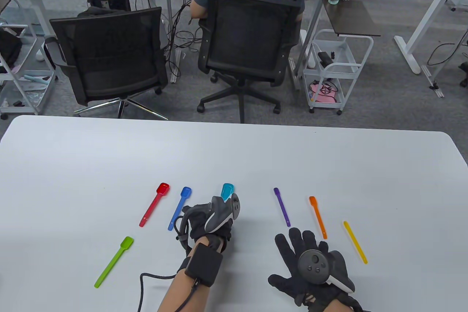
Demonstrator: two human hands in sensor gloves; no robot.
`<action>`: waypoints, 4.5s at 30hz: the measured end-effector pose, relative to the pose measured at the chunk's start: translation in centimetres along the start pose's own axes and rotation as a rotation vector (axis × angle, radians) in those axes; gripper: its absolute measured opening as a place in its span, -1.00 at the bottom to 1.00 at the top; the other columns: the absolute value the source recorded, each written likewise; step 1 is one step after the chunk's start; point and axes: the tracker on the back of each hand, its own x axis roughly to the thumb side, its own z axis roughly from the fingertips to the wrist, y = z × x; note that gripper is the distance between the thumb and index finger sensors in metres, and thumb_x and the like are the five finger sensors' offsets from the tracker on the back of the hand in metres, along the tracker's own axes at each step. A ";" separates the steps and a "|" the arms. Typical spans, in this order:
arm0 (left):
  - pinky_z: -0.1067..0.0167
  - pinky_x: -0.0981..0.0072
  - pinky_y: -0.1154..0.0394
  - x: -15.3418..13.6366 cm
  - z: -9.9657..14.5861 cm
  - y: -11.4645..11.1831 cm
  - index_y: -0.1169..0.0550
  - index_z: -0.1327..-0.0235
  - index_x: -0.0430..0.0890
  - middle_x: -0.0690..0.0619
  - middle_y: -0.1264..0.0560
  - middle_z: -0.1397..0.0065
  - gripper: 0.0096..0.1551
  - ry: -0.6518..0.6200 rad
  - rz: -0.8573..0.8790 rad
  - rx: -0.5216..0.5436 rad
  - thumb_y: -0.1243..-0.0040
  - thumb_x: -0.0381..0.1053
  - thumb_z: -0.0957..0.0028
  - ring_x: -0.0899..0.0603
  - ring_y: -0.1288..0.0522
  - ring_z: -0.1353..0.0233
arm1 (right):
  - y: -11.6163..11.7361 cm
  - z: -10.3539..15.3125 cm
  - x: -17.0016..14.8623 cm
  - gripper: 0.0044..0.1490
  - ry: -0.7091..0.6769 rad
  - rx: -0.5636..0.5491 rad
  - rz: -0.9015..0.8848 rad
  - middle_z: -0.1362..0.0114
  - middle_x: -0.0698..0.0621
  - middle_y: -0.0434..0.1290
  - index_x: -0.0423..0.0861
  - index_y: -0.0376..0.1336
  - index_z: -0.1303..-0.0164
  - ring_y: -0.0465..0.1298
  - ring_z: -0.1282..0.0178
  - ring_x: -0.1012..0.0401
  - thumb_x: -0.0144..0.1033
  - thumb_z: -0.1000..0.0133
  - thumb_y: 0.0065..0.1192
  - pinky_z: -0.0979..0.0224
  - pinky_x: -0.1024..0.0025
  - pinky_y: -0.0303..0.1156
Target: Nest measuring spoons
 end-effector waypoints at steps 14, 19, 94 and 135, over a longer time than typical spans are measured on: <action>-0.39 -0.45 -0.29 0.1 -0.1 -0.1 -0.73 -0.05 -0.19 0.16 -0.63 0.28 -0.22 -0.001 -0.012 0.041 -0.37 0.44 0.05 -0.08 -0.66 0.13 | 0.0 0.0 0.0 0.33 0.009 0.003 -0.002 -0.73 -0.32 -0.21 0.03 -0.15 -0.66 -0.20 -0.60 -0.46 0.54 0.15 0.24 -0.31 -0.66 -0.27; -0.39 -0.43 -0.31 0.3 0.0 -0.2 -0.75 0.00 -0.17 0.18 -0.64 0.30 -0.28 0.002 -0.017 0.047 -0.38 0.42 0.03 -0.07 -0.66 0.13 | -0.1 0.0 0.0 0.33 0.016 0.002 0.000 -0.72 -0.33 -0.21 0.03 -0.14 -0.66 -0.19 -0.60 -0.46 0.53 0.15 0.24 -0.31 -0.66 -0.26; -0.42 -0.41 -0.30 1.2 12.3 -2.7 -0.73 0.00 -0.18 0.20 -0.63 0.32 -0.33 0.203 0.095 0.044 -0.35 0.40 -0.07 -0.05 -0.68 0.11 | -1.4 2.2 -0.2 0.27 0.014 -0.073 -0.053 -0.71 -0.34 -0.21 0.02 -0.15 -0.64 -0.16 -0.58 -0.47 0.46 0.11 0.24 -0.30 -0.66 -0.24; -0.40 -0.42 -0.31 0.1 13.5 0.3 -0.71 -0.09 -0.20 0.18 -0.65 0.30 -0.17 0.119 0.129 0.132 -0.37 0.47 0.05 -0.07 -0.68 0.13 | -1.8 2.3 -0.6 0.26 0.024 -0.081 -0.076 -0.71 -0.34 -0.18 0.01 -0.11 -0.65 -0.12 -0.58 -0.47 0.45 0.11 0.24 -0.31 -0.66 -0.21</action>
